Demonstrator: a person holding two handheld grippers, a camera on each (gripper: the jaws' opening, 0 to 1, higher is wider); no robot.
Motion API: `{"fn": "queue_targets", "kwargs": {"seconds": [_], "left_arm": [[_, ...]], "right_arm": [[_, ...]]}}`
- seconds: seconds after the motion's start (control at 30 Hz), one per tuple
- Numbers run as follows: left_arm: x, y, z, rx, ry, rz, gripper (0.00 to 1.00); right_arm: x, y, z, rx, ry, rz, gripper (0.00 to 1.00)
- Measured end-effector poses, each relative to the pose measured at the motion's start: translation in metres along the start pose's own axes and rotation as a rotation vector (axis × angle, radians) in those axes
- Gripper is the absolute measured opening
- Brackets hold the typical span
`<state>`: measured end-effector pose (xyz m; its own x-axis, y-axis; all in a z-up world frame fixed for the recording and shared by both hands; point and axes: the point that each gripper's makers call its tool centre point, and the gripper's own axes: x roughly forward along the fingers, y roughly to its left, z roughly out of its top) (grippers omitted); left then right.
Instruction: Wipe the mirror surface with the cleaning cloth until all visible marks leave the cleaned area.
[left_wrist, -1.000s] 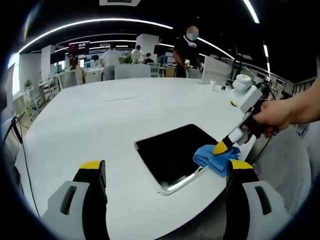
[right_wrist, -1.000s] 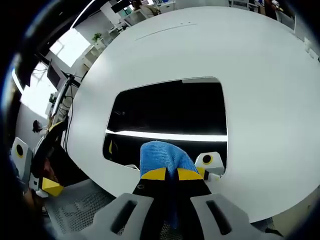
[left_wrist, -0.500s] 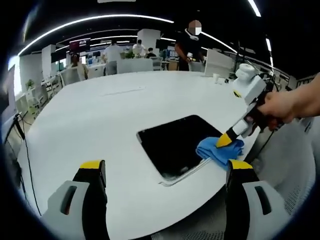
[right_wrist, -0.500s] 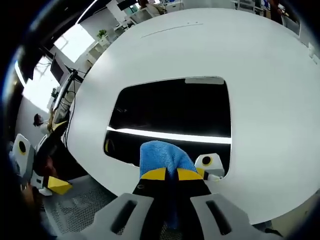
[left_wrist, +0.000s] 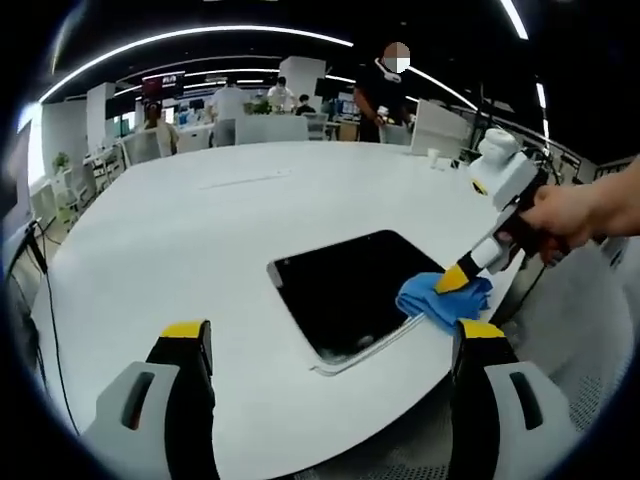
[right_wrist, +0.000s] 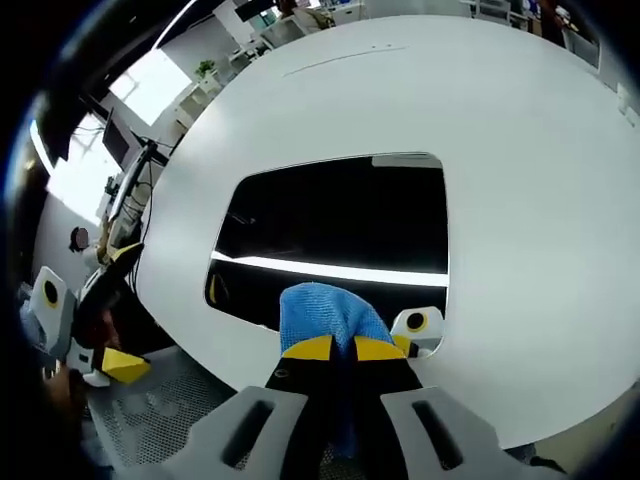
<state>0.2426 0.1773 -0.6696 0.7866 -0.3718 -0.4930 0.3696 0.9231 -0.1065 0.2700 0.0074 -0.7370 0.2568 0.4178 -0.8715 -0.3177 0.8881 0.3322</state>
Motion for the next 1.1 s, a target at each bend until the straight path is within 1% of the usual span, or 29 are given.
{"fn": "queue_targets", "kwargs": {"seconds": [0.03,0.1,0.13,0.17,0.23,0.27,0.33,0.47,0.5,0.57,0.63,0.67,0.73,0.83,0.9,0.97,1.1], "left_arm": [[0.001,0.001,-0.005,-0.009,0.024,-0.003,0.99],[0.001,0.002,-0.003,-0.005,0.011,0.004,0.99],[0.001,0.002,-0.001,-0.002,-0.009,-0.005,0.99],[0.0,0.0,-0.003,-0.014,-0.004,-0.016,0.99],[0.0,0.002,-0.012,-0.002,0.045,-0.011,0.98],[0.0,0.003,-0.011,0.013,0.037,-0.006,0.98],[0.001,0.007,-0.01,0.006,0.035,-0.007,0.98],[0.0,0.015,-0.016,0.014,0.055,0.003,0.98],[-0.002,0.017,-0.021,-0.002,0.079,0.01,0.98],[-0.001,0.017,-0.02,-0.011,0.074,0.006,0.96],[-0.002,0.015,-0.016,0.004,0.052,0.006,0.95],[-0.002,0.016,-0.016,0.003,0.053,0.008,0.96],[-0.002,0.018,-0.016,-0.004,0.056,0.02,0.99],[-0.002,0.017,-0.016,0.001,0.056,0.02,0.99],[-0.001,0.017,-0.016,-0.001,0.055,0.013,0.99],[-0.002,0.018,-0.015,0.003,0.046,0.018,0.99],[-0.002,0.018,-0.016,0.001,0.052,0.018,0.99]], "right_arm": [[0.0,-0.001,0.0,0.002,-0.001,0.001,0.0],[-0.001,-0.003,0.0,0.003,-0.002,0.001,0.0],[-0.001,-0.005,0.0,0.005,-0.004,0.002,0.0],[-0.001,-0.006,0.0,0.006,-0.004,0.002,0.0],[0.0,-0.01,0.001,0.012,-0.004,0.001,0.0],[-0.001,-0.011,0.001,0.012,-0.003,-0.001,0.0],[-0.002,-0.015,0.002,0.012,-0.002,-0.006,0.0],[-0.003,-0.021,0.002,0.01,0.002,-0.016,0.0],[-0.004,-0.023,0.002,0.011,0.003,-0.019,0.0],[-0.006,-0.026,0.001,0.011,0.003,-0.023,0.0],[-0.007,-0.028,0.0,0.013,0.003,-0.025,0.0],[-0.008,-0.029,0.0,0.012,0.003,-0.027,0.0],[-0.01,-0.032,0.0,0.009,0.004,-0.035,0.0],[-0.011,-0.036,0.0,0.005,0.005,-0.042,0.0],[-0.011,-0.036,0.0,0.018,0.007,-0.04,0.0],[-0.011,-0.035,0.0,0.011,0.009,-0.044,0.0],[-0.013,-0.038,0.0,-0.011,0.007,-0.056,0.0]]}}
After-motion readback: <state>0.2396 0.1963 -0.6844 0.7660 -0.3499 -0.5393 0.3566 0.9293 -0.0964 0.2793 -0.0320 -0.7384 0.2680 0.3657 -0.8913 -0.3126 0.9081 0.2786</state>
